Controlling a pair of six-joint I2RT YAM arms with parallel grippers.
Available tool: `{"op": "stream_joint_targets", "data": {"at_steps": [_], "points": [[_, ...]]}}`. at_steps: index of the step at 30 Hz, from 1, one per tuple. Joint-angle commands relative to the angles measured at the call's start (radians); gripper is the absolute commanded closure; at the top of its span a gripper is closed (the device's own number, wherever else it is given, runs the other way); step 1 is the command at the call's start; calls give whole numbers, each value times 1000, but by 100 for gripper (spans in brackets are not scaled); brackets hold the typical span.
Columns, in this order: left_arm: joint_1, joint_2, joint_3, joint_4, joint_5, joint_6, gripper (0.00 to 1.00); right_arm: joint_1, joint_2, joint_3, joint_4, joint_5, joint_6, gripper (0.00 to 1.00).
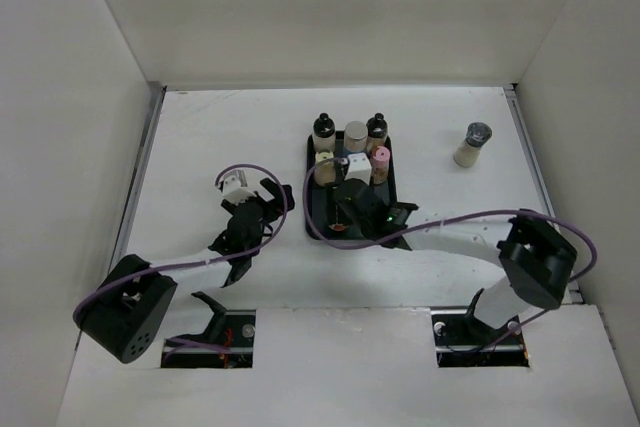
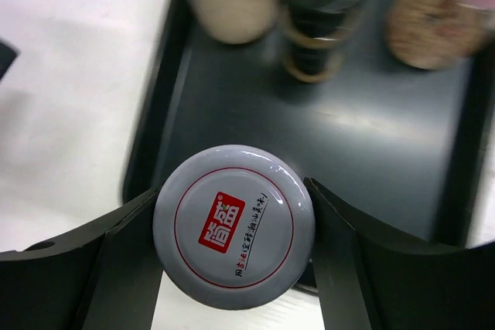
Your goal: Organize the condiment bottles
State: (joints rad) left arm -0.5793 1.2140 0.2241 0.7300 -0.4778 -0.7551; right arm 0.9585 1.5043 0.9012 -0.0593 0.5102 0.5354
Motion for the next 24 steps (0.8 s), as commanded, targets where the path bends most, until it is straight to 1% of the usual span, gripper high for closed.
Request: {"op": "stream_joint_targets", "data": {"at_steps": [1, 7, 19, 21, 24], "points": [[17, -36, -19, 45, 13, -30, 0, 29, 54, 126, 148, 11, -18, 45], [17, -25, -14, 43, 18, -33, 0, 53, 157, 206, 139, 22, -57, 45], [29, -36, -23, 49, 21, -39, 0, 98, 232, 217, 130, 19, -38, 40], [32, -36, -25, 49, 25, -41, 0, 99, 234, 217, 130, 16, -38, 35], [34, -44, -28, 49, 24, -43, 0, 99, 214, 216, 109, 25, -35, 17]]}}
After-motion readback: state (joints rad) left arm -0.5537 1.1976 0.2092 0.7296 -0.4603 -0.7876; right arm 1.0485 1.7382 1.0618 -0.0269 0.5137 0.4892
